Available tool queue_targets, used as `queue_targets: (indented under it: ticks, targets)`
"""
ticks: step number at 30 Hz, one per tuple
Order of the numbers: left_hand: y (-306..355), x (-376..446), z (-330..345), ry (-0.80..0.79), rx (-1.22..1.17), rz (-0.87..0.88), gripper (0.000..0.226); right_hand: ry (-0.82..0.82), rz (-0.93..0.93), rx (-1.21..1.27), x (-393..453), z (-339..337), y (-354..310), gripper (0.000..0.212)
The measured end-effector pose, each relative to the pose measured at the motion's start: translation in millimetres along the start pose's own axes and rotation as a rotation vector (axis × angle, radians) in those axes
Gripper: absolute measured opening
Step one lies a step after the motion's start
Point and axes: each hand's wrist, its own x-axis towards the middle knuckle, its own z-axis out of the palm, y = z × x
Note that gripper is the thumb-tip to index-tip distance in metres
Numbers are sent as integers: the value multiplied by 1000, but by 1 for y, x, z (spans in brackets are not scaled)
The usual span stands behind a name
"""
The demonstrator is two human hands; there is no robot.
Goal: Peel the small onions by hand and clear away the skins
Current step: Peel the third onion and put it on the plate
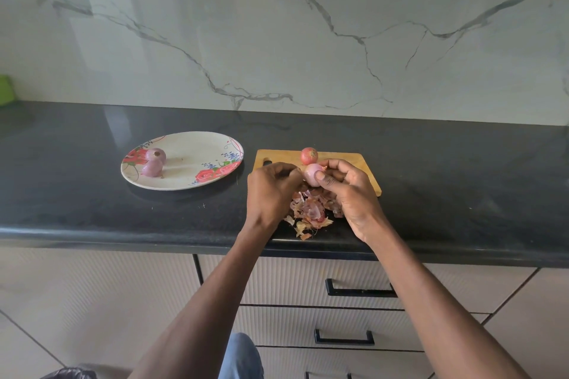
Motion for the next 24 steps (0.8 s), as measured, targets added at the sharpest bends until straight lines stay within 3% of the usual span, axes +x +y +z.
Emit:
queue_targets:
  ticks: [4, 9, 13, 17, 24]
  targets:
    - [-3, 4, -2, 12, -75, -86, 16, -36, 8, 1, 2, -2, 4, 32]
    - [-1, 3, -1, 10, -118, -86, 18, -29, 7, 32, 4, -4, 7, 23]
    - [-2, 2, -3, 18, -155, -88, 15, -51, 10, 98, 4, -2, 4, 28]
    - [0, 2, -3, 9, -155, -77, 18, -3, 8, -8, 2, 0, 3, 27]
    - [-5, 7, -2, 133, -135, -178, 16, -60, 51, 144, 1, -1, 0, 28]
